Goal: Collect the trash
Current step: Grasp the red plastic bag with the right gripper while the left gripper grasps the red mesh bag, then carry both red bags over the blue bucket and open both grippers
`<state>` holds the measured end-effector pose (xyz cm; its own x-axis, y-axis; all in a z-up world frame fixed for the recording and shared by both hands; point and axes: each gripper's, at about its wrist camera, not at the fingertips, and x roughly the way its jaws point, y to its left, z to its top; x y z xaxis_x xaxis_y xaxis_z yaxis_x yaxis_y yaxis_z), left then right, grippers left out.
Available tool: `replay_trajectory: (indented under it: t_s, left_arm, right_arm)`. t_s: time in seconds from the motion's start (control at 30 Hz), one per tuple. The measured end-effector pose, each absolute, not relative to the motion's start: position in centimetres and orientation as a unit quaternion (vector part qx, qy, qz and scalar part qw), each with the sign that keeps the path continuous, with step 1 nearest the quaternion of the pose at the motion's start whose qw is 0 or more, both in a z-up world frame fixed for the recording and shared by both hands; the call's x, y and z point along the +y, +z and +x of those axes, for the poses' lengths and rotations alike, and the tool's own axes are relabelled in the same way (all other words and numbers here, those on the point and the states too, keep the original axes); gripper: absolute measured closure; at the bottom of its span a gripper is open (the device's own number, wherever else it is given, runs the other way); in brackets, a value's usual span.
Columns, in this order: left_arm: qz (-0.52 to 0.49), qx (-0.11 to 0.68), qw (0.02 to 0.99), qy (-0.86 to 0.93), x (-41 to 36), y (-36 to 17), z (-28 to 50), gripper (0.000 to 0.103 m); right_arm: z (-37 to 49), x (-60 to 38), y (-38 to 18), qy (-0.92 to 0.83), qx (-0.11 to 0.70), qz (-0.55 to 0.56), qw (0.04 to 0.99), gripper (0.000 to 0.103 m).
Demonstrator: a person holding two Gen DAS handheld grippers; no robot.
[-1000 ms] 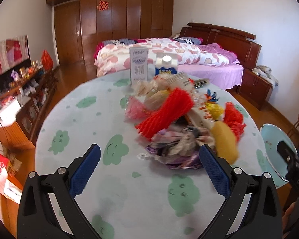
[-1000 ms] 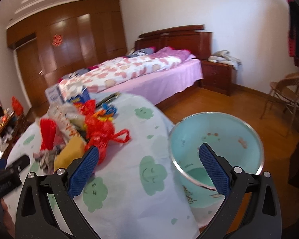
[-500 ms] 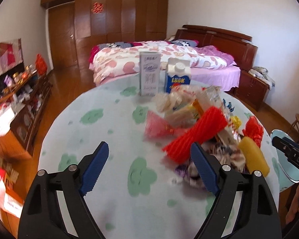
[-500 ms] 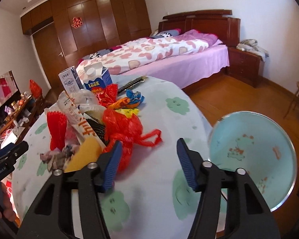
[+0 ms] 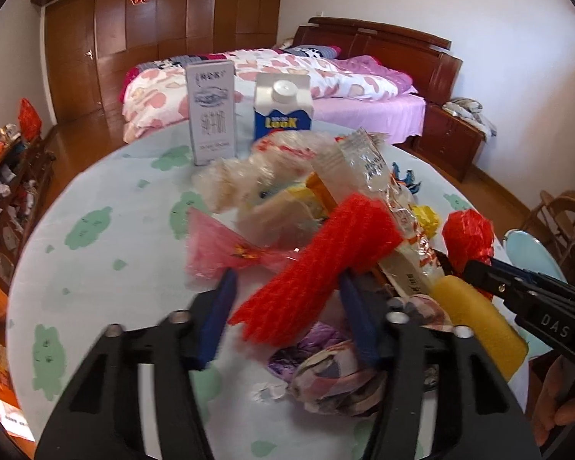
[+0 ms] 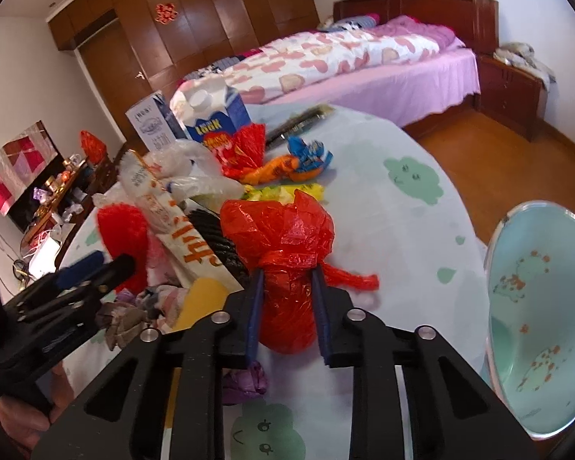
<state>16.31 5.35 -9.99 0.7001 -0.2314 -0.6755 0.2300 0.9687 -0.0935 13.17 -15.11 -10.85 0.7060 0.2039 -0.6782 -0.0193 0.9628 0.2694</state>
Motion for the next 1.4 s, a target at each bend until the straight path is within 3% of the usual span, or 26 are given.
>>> replay_trajectory:
  t_s: [0.1,0.2,0.67,1.4]
  left_arm:
    - [-0.017,0.369,0.919,-0.138,5.3,-10.2,16.4,0.083]
    - [-0.027,0.364,0.920,-0.140,5.5,-9.8,16.0,0.091]
    - [-0.026,0.287,0.950,-0.117,4.3,-3.0,10.6,0.091]
    - [0.058,0.290,0.934,-0.198,-11.4,-2.3,7.3,0.091]
  right_arm:
    - [12.8,-15.3,-10.0,0.064,0.364,0.123,0.921,0.084]
    - [12.0,-15.9,-9.0,0.065,0.343,0.132,0.928,0.084]
    - [7.1,-18.6,-5.8,0.030,0.272,0.122,0.954,0.084]
    - [0.8,-30.3,-7.0,-0.116,0.269,0.127,0.948,0.083]
